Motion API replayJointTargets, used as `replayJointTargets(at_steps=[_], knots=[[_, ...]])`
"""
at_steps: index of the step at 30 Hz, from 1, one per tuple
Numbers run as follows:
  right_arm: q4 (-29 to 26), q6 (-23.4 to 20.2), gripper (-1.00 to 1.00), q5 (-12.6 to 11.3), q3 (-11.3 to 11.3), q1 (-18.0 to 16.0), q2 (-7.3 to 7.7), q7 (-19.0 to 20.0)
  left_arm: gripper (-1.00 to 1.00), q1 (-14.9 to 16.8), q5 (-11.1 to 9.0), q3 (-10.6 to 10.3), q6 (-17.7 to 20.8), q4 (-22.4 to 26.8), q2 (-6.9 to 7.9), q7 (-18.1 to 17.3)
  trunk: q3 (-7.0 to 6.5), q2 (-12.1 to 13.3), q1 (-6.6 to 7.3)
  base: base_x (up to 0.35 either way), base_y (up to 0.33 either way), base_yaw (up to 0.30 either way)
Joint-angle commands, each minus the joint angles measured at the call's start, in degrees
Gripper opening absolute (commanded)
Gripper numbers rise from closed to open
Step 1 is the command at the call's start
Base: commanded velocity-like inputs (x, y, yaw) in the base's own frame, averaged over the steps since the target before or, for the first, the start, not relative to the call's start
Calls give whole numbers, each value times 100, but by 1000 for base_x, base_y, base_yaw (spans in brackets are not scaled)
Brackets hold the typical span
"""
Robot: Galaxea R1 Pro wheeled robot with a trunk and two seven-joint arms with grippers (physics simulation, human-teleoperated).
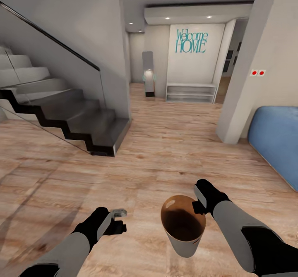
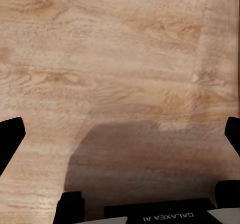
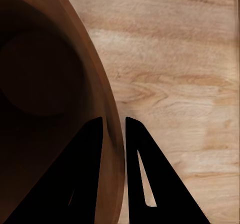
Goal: Put the three can of soda from the living room inside the tash can in the kitchen.
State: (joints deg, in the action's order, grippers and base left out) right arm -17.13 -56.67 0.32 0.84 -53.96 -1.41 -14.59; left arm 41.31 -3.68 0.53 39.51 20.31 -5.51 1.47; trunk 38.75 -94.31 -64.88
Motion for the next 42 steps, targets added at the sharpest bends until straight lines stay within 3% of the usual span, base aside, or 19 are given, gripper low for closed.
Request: replayJointTargets(at_steps=[1,35,42], knots=[[-1,7,-100,-48,9,-2,0,14,100,0,-1,-2,-3,2,-1,-1,-1,0,0,0,0,-273],[24,17,-100,-49,14,6,27,52,100,-5,7,-17,-149,-4,6,5,11,0,0,0,0,-219],[19,221,-100,-54,30,300,132,143,100,-7,6,-17,-154,-66,6,23,11,0,0,0,0,-285]])
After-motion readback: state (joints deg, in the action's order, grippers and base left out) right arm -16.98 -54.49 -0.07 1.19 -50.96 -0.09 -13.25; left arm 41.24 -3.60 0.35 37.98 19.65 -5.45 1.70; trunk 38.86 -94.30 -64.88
